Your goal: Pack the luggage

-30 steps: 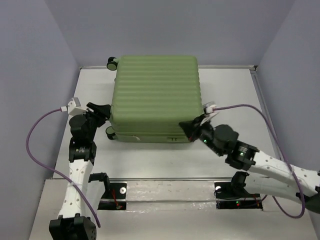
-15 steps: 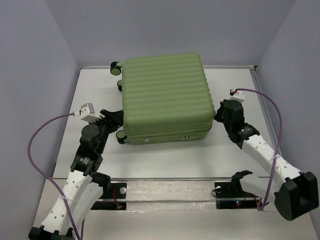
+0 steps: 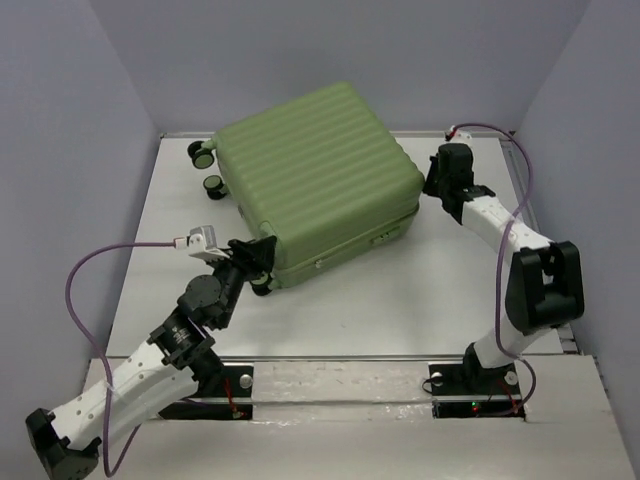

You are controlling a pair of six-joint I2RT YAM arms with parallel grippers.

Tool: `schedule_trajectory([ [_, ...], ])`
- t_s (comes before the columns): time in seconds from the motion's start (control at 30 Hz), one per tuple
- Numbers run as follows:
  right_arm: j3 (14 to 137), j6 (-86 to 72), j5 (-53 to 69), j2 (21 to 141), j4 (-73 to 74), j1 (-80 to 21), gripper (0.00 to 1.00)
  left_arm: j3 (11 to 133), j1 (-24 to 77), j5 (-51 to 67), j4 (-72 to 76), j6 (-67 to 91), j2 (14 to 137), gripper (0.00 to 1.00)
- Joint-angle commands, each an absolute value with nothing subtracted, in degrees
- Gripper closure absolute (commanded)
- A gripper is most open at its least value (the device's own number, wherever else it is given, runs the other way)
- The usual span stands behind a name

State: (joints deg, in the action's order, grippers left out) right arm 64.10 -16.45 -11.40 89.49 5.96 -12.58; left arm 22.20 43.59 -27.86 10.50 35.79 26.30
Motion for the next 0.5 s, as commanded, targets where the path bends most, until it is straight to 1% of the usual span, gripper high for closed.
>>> schedule_trajectory([
  [0.0,77.06,-23.11,17.39,99.04,-2.55,-21.53,0.93,20.39,60.87,-4.30,9.39,32.08,32.94,0.94],
  [0.03,79.52,-23.38,18.36,100.62,-2.20,-21.53,0.90,20.65,62.39,-4.57,10.19,31.73,34.00,0.94],
  [0.07,84.07,-23.47,20.63,102.90,-1.68,-21.53,0.77,21.18,63.79,-4.83,11.94,31.21,34.80,0.94],
  [0.13,87.44,-22.16,20.83,103.45,1.38,-21.53,0.59,22.40,67.21,-5.19,13.70,30.59,37.70,0.94],
  [0.17,88.50,-21.45,18.92,101.79,2.45,-21.53,0.39,22.76,68.02,-5.53,15.97,30.24,39.01,0.94],
  [0.2,88.07,-19.71,17.77,100.21,3.68,-21.53,0.32,22.94,68.98,-5.36,17.48,30.15,39.63,0.94],
  [0.27,84.49,-18.11,14.70,96.35,4.21,-21.53,0.24,24.42,69.08,-4.92,19.85,29.80,41.65,0.94],
  [0.3,82.55,-17.24,13.98,91.63,4.22,-21.53,0.24,25.13,69.08,-5.18,20.21,29.71,42.27,0.94],
  [0.37,78.07,-15.12,11.62,86.60,4.13,-21.53,0.24,27.59,69.08,-7.02,20.74,29.27,43.41,0.94],
  [0.4,72.48,-14.86,11.08,81.26,3.17,-21.53,0.25,28.29,69.17,-7.81,20.83,29.09,44.29,0.94],
  [0.47,65.17,-15.38,10.90,75.53,0.63,-21.53,0.29,29.79,69.08,-9.13,20.92,28.92,45.08,0.94],
])
